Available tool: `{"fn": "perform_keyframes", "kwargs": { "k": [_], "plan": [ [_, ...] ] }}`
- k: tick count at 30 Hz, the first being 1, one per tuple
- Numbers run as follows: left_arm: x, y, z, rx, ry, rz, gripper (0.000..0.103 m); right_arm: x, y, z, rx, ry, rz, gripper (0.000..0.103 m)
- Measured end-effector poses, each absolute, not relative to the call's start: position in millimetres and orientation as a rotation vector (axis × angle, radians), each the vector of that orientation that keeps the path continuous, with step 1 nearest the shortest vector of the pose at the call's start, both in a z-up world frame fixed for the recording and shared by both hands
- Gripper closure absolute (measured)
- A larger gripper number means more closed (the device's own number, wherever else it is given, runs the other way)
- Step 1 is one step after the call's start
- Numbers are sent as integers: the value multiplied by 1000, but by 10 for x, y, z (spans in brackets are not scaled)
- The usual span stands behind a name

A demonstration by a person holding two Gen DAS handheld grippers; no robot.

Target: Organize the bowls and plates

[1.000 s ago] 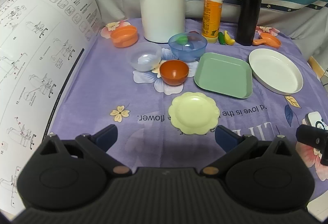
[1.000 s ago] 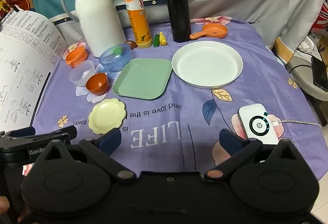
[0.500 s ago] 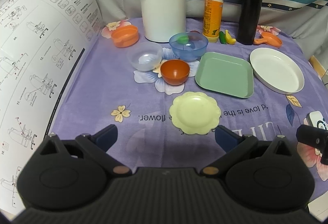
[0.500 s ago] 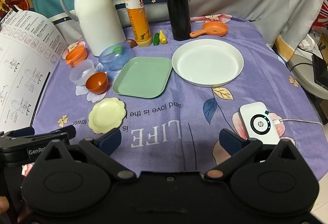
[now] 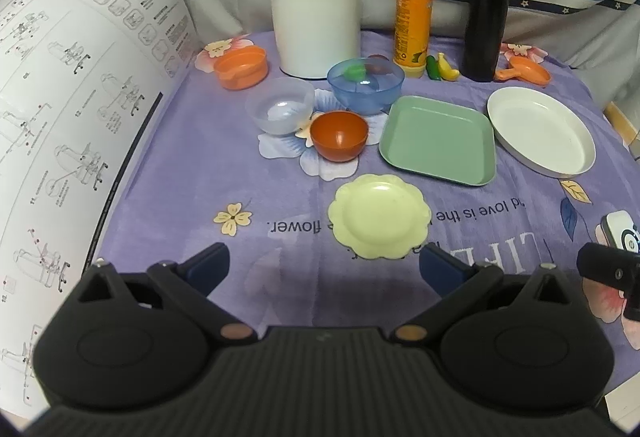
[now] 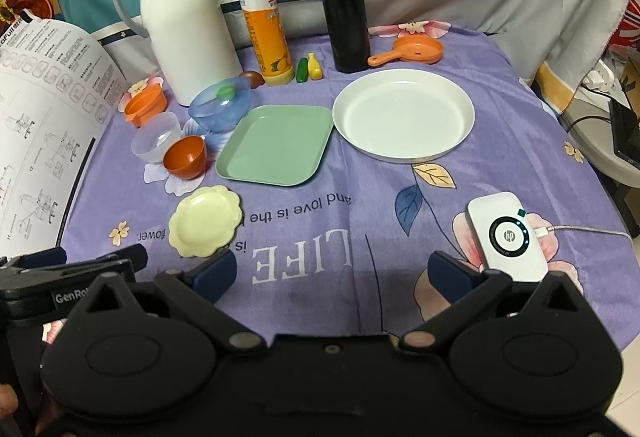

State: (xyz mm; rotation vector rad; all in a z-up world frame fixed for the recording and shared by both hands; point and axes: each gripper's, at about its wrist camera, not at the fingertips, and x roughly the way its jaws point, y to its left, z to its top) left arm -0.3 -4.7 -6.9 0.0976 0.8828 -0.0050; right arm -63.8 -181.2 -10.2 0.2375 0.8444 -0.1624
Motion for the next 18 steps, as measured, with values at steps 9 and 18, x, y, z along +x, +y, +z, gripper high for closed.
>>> {"fn": "perform_keyframes", "kwargs": {
  "k": [9,18],
  "plan": [
    [43,-79,-111,96,892,-22,0,-572,-1846,-150,247,868,-165,0],
    [155,-173,-187,120,901,-27,0,-488,-1938,-241,256,883,-180,0]
  ]
}}
